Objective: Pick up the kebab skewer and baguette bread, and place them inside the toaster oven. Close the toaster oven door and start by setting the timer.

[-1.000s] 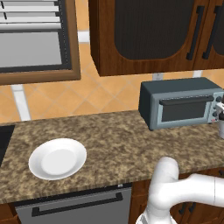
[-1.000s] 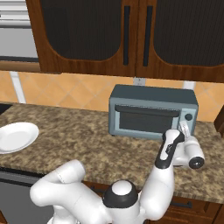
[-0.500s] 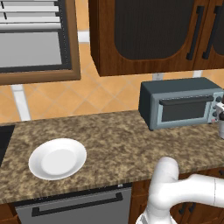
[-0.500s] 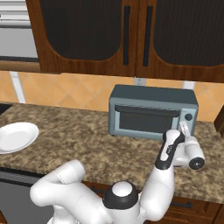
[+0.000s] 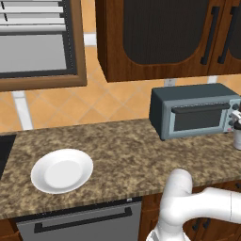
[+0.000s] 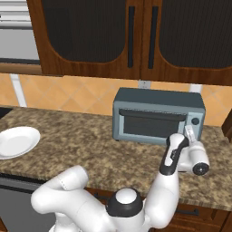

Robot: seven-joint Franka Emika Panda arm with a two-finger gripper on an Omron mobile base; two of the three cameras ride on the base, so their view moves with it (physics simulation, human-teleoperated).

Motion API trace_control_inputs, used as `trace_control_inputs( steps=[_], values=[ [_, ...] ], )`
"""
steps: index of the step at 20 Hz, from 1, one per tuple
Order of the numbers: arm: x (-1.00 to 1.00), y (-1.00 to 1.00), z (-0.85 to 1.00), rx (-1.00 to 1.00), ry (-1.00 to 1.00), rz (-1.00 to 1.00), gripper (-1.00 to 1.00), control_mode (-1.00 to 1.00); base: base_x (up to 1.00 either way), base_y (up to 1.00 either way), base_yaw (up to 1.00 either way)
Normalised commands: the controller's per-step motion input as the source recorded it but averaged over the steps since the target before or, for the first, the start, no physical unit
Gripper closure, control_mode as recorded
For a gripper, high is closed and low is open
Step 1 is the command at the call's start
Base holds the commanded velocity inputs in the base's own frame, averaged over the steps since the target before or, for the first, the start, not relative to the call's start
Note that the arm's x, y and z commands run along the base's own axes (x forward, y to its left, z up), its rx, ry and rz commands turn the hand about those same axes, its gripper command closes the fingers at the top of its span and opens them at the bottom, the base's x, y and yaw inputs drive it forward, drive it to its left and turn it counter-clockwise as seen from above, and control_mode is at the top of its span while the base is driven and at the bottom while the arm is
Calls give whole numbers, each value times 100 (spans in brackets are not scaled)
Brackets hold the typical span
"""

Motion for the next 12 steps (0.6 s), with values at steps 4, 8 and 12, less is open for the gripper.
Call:
trace_control_inputs(
  steps=[4,8,12],
  values=[
    [4,0,0,5,3,-3,100,-100,0,0,0],
    [0,-2,0,9,1,-2,100,-100,0,0,0],
    [0,-3,0,14,0,-1,100,-100,0,0,0]
  ],
)
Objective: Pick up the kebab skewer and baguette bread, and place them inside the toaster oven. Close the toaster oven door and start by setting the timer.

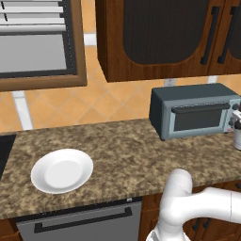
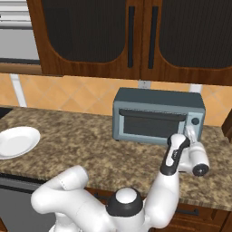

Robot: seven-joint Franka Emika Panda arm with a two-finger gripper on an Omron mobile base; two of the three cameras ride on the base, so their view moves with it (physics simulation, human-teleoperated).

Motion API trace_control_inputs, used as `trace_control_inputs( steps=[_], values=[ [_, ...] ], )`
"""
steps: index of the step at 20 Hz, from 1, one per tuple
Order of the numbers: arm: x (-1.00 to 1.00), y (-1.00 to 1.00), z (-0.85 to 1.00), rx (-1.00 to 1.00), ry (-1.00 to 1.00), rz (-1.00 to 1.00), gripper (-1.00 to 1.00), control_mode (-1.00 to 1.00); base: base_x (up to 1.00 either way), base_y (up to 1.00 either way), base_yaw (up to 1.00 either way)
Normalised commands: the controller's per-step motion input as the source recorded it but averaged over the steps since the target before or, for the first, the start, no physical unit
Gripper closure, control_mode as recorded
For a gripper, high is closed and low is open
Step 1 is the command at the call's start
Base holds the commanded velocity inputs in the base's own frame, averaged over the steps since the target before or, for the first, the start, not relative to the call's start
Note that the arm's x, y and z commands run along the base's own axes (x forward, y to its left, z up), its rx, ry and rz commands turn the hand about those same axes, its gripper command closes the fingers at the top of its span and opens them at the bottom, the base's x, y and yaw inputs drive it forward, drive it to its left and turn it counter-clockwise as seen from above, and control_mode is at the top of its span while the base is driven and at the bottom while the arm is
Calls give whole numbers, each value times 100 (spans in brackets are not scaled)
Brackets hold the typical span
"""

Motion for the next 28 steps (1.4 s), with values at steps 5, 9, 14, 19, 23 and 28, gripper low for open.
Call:
trace_control_inputs(
  steps=[5,9,14,19,23,28],
  values=[
    [0,-2,0,15,0,-1,100,-100,0,0,0],
    [8,3,0,8,0,-3,100,-100,0,0,0],
    [7,1,0,5,0,-3,100,-100,0,0,0],
    [8,0,1,8,0,-6,100,-100,0,0,0],
    [5,0,2,19,0,-11,100,-100,0,0,0],
    [4,0,3,29,0,-10,100,-100,0,0,0]
  ],
)
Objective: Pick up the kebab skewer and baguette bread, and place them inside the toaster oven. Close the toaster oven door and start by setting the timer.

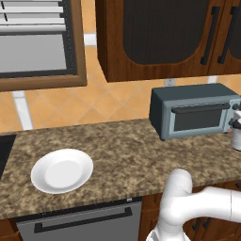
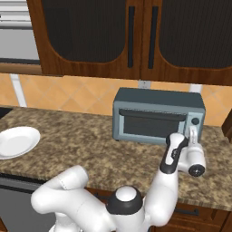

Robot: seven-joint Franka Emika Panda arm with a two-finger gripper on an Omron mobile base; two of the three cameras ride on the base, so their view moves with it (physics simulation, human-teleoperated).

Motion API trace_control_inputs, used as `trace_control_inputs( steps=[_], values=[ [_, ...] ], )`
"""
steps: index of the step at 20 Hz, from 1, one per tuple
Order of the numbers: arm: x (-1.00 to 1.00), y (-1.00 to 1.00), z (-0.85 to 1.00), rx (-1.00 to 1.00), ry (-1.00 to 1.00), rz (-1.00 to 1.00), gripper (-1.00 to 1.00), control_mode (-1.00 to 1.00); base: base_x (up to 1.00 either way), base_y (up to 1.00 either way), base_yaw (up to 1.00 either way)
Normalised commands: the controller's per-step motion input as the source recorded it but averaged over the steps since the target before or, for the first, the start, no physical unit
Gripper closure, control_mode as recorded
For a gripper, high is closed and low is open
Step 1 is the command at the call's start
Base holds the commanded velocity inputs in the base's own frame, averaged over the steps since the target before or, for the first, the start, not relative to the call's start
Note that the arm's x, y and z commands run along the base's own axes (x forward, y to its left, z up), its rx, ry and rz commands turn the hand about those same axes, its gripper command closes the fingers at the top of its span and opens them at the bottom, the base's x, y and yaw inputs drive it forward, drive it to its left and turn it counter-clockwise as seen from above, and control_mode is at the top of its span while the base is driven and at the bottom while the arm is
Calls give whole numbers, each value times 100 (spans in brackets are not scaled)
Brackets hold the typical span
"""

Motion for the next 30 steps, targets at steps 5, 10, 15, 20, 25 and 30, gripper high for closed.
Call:
trace_control_inputs(
  steps=[5,10,15,20,25,30],
  values=[
    [4,0,8,38,0,-6,100,-100,0,0,0],
    [9,0,0,39,0,0,100,-100,0,0,0],
    [8,1,0,36,-2,0,100,-100,0,0,0],
    [10,0,0,35,0,0,100,-100,0,0,0],
    [15,0,0,33,0,-3,100,-100,0,0,0],
    [16,0,0,36,0,-6,100,-100,0,0,0]
  ],
)
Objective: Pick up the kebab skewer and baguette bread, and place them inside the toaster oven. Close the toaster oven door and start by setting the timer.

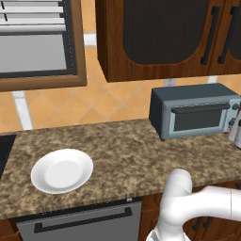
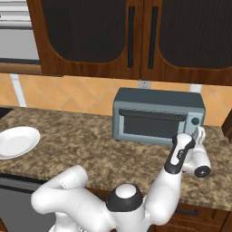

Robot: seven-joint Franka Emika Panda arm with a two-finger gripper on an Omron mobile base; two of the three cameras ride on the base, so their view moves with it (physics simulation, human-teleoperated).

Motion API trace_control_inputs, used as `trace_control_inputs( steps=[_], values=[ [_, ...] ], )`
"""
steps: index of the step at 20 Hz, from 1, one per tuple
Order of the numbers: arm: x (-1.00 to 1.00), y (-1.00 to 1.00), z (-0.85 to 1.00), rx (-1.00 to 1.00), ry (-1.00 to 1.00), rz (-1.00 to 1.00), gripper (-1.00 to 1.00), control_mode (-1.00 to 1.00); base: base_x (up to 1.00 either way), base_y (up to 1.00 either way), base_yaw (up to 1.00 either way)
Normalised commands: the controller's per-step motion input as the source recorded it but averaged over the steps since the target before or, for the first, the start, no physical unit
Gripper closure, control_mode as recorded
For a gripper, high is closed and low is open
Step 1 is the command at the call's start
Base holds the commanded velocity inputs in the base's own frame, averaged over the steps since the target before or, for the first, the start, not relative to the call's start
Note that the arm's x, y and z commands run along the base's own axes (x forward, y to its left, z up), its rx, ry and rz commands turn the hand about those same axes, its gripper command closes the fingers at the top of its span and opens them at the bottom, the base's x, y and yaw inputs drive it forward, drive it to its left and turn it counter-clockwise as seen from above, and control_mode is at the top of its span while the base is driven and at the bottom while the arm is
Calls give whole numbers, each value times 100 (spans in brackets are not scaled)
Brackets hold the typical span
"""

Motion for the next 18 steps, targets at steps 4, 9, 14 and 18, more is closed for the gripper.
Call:
trace_control_inputs(
  steps=[4,9,14,18],
  values=[
    [11,0,0,45,0,-10,100,-100,0,0,0],
    [9,0,0,50,0,-11,100,-100,0,0,0],
    [14,0,7,53,7,-11,100,-100,0,0,0],
    [14,0,16,55,14,-9,100,-100,0,0,0]
  ],
)
